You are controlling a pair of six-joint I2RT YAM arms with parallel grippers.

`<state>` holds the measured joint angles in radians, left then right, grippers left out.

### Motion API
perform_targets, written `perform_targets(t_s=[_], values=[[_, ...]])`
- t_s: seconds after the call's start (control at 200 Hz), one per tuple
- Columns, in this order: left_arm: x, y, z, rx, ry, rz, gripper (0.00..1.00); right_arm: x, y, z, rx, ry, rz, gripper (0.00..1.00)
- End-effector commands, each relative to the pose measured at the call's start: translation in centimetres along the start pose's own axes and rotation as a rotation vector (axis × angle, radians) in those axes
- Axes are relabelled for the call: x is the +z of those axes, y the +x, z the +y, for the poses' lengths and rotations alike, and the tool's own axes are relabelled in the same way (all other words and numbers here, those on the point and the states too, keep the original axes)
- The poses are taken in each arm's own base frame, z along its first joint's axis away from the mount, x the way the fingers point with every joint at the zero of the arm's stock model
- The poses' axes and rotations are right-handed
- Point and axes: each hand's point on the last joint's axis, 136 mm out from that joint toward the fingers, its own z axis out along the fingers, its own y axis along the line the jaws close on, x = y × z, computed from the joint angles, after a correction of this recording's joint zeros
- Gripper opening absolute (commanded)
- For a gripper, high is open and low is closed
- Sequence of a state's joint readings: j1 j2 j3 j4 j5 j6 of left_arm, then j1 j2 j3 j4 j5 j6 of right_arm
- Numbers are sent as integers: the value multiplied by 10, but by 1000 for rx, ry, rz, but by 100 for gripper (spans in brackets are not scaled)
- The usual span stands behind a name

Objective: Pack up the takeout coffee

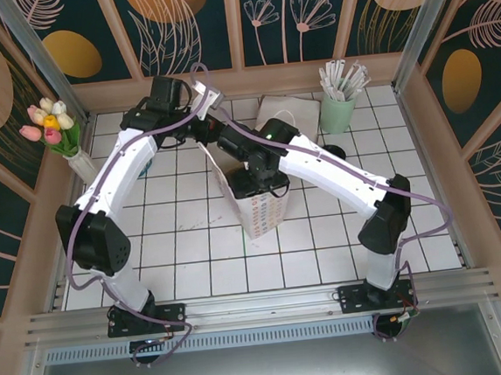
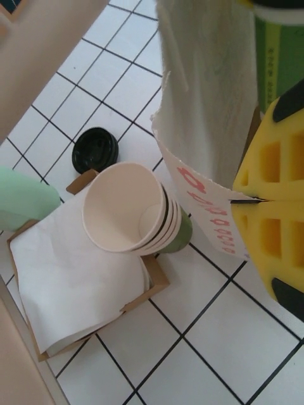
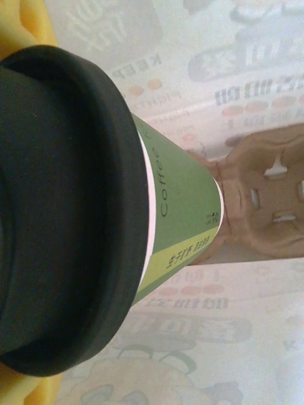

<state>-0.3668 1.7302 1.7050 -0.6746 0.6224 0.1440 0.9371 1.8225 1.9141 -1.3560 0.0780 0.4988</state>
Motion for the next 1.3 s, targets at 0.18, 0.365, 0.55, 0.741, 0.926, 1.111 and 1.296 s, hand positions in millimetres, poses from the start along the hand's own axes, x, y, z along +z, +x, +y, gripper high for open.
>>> perform_targets(t_s=[0.18,0.365,0.55,0.741,0.926,1.111,1.296], values=[[-35,7,-51,-64,118,-114,0,-3,2,8,-83,-48,30,56],[-40,22,-62,-113,148,-101,0,0,-6,21,-129,-80,35,56],[-51,18,-51,-171,43,-129,0,7,-5,25,-182,-79,51,56],[-56,28,-31,-280,-96,-106,0,10,3,17,-218,-50,60,55],[-59,36,-26,-313,-139,-99,0,4,9,7,-298,-18,44,52],[-54,41,-39,-321,-54,-107,0,10,10,18,-411,-67,71,51],[-52,50,-52,-283,20,-121,0,21,1,21,-495,-52,76,52]])
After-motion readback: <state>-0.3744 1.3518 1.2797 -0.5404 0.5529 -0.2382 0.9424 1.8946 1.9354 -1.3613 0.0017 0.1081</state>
